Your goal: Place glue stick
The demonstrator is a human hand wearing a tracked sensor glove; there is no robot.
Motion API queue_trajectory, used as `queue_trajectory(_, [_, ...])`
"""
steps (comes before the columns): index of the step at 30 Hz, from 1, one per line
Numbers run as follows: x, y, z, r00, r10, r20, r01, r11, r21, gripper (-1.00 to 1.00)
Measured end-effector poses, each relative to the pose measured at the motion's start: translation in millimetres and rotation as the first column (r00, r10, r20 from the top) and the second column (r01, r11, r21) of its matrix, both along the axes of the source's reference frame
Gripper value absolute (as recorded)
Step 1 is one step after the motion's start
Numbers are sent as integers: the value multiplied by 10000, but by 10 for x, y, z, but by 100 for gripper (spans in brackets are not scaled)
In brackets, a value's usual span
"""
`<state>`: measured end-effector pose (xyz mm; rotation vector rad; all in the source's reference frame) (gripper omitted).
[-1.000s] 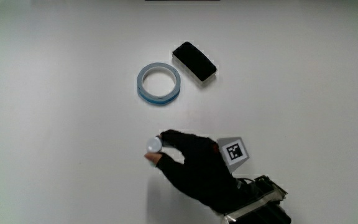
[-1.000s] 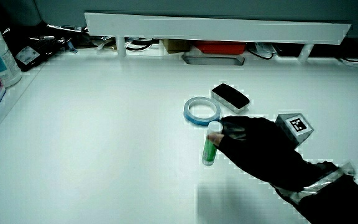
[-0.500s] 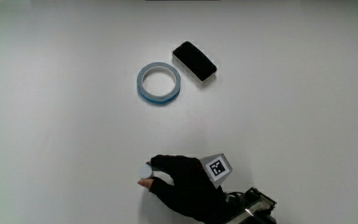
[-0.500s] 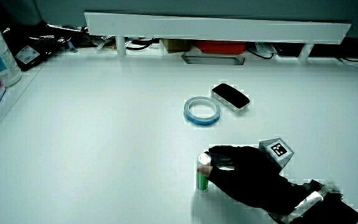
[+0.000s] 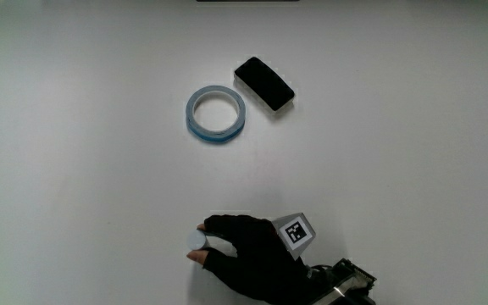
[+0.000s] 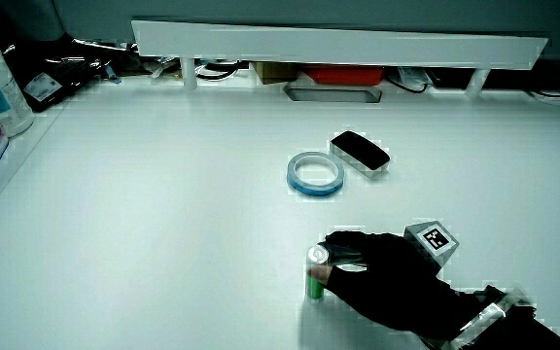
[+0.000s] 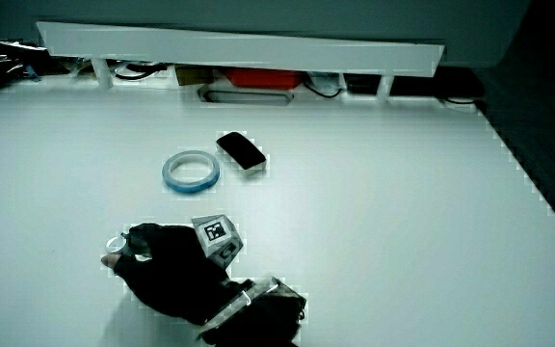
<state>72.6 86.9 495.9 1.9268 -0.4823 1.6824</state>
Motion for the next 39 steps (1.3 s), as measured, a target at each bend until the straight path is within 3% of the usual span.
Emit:
queue_trajectory(1, [-6, 3, -16, 9999, 23, 145, -19, 9996, -278, 0])
queue_trajectory(2, [-3, -2, -5, 10000, 13, 81, -15, 9998, 185, 0])
queue_trajectory(3, [-8, 3, -12, 9995, 58, 323, -52, 9999, -162, 0])
queue_trajectory(5, [-2, 4, -2, 9999, 26, 127, -25, 10000, -46, 0])
queue_trajectory(12, [-9, 9, -11, 9998, 0, 214, 0, 10000, -39, -25])
queue_trajectory(18, [4, 17, -12, 9994, 71, 345, -59, 9993, -358, -46])
queue_trajectory(20, [26, 9, -14, 9996, 83, 269, -76, 9996, -257, -54])
queue_trajectory(22, [61, 9, -27, 9998, 110, 167, -97, 9968, -791, -61])
queue_trajectory(25, [121, -29, -31, 9998, 145, 122, -140, 9990, -423, -71])
queue_trajectory(31, [239, -79, -98, 9999, 100, 121, -88, 9952, -979, -93])
queue_trajectory(34, [325, -150, -153, 9982, 44, 599, 13, 9955, -948, -100])
queue_trajectory(37, [405, -279, -256, 9939, -512, 980, 661, 9857, -1550, -100])
queue_trajectory(39, [475, -375, -318, 9898, -1015, 995, 1203, 9710, -2065, -100])
